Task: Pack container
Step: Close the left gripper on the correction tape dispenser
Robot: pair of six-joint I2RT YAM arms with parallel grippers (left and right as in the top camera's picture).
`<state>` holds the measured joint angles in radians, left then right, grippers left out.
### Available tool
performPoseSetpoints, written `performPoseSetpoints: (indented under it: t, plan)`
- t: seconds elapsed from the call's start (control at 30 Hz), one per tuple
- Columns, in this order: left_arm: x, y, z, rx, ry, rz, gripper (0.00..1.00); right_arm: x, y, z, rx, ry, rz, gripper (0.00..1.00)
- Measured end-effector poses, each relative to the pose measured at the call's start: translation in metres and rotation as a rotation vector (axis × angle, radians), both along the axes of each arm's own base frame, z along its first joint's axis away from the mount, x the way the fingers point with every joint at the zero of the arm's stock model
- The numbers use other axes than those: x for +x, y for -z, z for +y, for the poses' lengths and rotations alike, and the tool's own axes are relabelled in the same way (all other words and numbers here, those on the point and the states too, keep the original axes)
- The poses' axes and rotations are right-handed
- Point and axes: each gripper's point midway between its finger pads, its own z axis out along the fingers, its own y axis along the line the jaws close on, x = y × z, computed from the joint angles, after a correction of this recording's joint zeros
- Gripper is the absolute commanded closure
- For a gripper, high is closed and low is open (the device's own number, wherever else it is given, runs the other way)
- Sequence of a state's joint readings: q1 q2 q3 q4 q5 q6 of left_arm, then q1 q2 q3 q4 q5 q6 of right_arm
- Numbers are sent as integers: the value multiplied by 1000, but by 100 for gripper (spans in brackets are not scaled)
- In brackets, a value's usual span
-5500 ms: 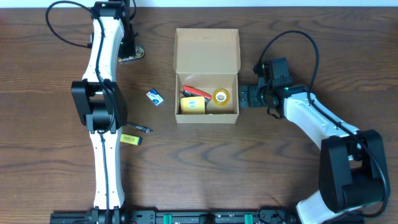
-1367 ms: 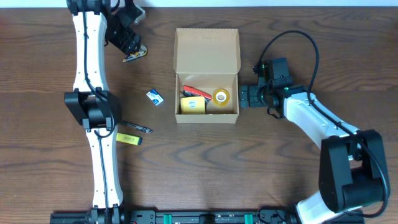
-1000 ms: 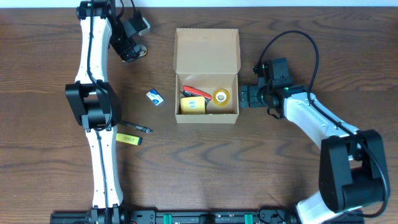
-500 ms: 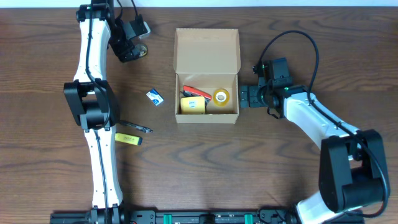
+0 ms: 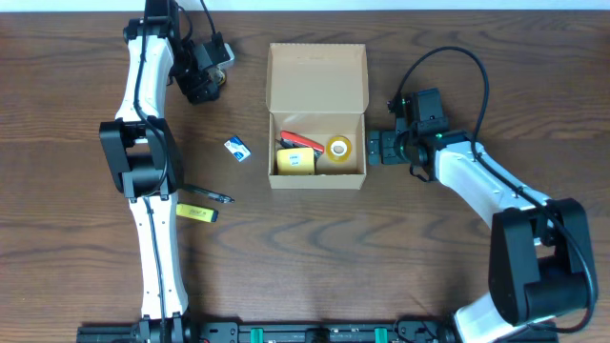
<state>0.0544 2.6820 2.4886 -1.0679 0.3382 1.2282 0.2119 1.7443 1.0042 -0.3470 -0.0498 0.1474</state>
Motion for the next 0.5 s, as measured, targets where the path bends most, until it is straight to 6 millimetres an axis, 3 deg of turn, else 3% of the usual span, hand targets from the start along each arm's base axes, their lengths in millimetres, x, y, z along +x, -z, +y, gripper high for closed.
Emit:
performPoseSetpoints:
  t: [0.5]
  plan:
    - [1, -2, -5, -28, 9, -5, 19, 0, 0, 0, 0, 0, 0, 1]
